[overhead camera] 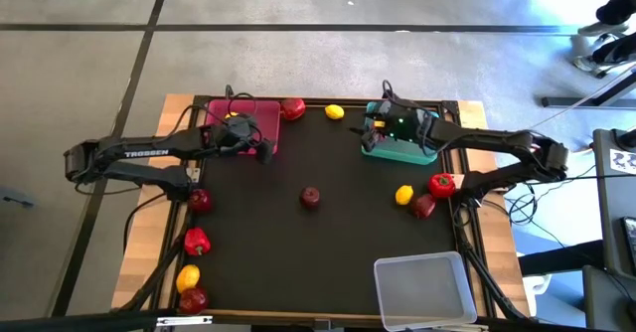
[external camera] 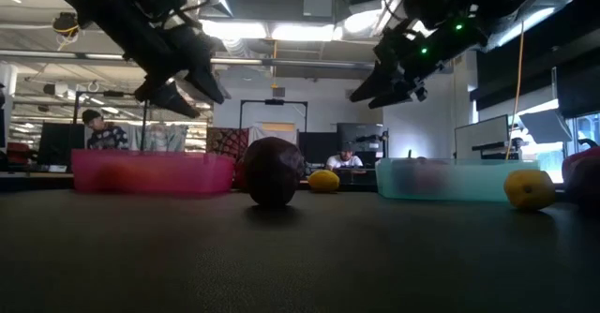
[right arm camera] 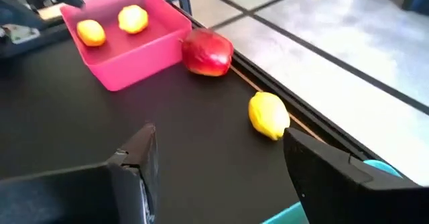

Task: Sort produce into baskets
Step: Put the lemon into the pink bin

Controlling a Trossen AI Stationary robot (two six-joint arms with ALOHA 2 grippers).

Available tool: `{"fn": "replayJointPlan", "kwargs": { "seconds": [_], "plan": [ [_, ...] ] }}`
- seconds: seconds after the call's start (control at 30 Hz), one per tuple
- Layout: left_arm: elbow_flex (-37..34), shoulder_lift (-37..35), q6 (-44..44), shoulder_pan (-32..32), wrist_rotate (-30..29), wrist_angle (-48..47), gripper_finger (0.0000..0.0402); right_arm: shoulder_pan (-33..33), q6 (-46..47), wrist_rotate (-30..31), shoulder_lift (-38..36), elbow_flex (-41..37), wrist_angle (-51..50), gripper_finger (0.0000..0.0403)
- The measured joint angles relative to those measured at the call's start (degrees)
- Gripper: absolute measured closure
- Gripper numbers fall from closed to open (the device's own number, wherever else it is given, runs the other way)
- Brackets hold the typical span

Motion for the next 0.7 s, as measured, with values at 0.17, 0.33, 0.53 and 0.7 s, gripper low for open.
{"fn": "replayJointPlan", "kwargs": {
  "seconds": [0.17, 0.33, 0.53, 0.7],
  "plan": [
    [0.0, 0.0, 0.1, -0.7, 0.0, 0.4, 0.0018, 0.0, -1.1, -0.9, 6.5, 5.9, -4.2, 0.0166],
    [0.0, 0.1, 0.4, -1.1, 0.0, 0.3, 0.0018, -0.3, -3.1, -0.6, 13.5, 13.9, -9.2, 0.0166],
    [0.0, 0.1, 1.9, -1.4, 0.0, 0.4, 0.0018, -1.1, -4.8, -0.1, 21.6, 22.8, -13.5, 0.0166],
    [0.0, 0.1, 2.6, -1.4, 0.0, 0.4, 0.0017, -2.7, -6.0, -0.1, 28.0, 29.9, -16.9, 0.0166]
  ]
}}
